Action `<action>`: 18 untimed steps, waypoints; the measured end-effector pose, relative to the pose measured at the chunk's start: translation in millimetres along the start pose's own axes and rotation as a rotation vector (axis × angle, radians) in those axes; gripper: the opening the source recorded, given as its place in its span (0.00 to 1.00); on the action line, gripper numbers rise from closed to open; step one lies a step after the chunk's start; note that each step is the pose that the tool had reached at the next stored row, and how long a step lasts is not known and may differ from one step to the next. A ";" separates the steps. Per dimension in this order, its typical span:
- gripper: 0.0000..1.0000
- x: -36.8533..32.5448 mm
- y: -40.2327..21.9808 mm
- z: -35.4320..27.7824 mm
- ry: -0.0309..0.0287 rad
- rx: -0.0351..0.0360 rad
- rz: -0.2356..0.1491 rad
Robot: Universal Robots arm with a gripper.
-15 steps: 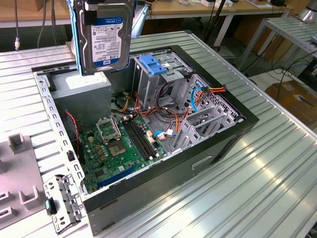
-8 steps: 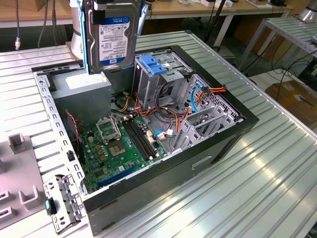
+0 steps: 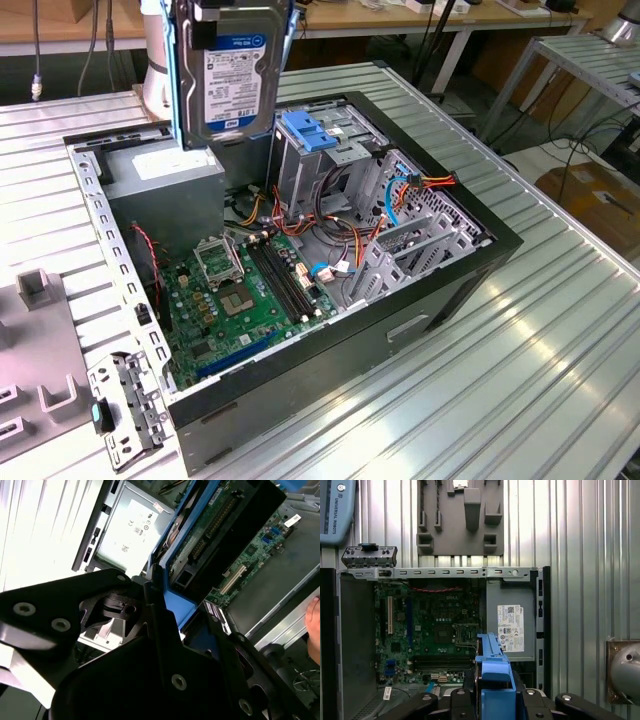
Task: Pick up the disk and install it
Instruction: 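Insert the disk into the insertion slot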
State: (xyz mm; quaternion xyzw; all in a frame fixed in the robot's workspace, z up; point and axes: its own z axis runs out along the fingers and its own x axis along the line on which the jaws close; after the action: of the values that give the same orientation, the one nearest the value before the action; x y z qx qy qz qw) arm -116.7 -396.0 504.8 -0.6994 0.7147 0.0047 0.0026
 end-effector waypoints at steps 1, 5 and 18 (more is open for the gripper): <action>0.37 0.8 0.0 0.0 0.0001 -0.0001 0.000; 0.37 3.8 -0.1 0.0 0.0001 0.0000 0.000; 0.37 25.1 -0.6 -0.3 0.0026 0.0000 0.000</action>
State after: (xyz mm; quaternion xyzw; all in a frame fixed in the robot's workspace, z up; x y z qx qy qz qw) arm -116.7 -421.1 504.9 -0.6994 0.7147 0.0038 0.0017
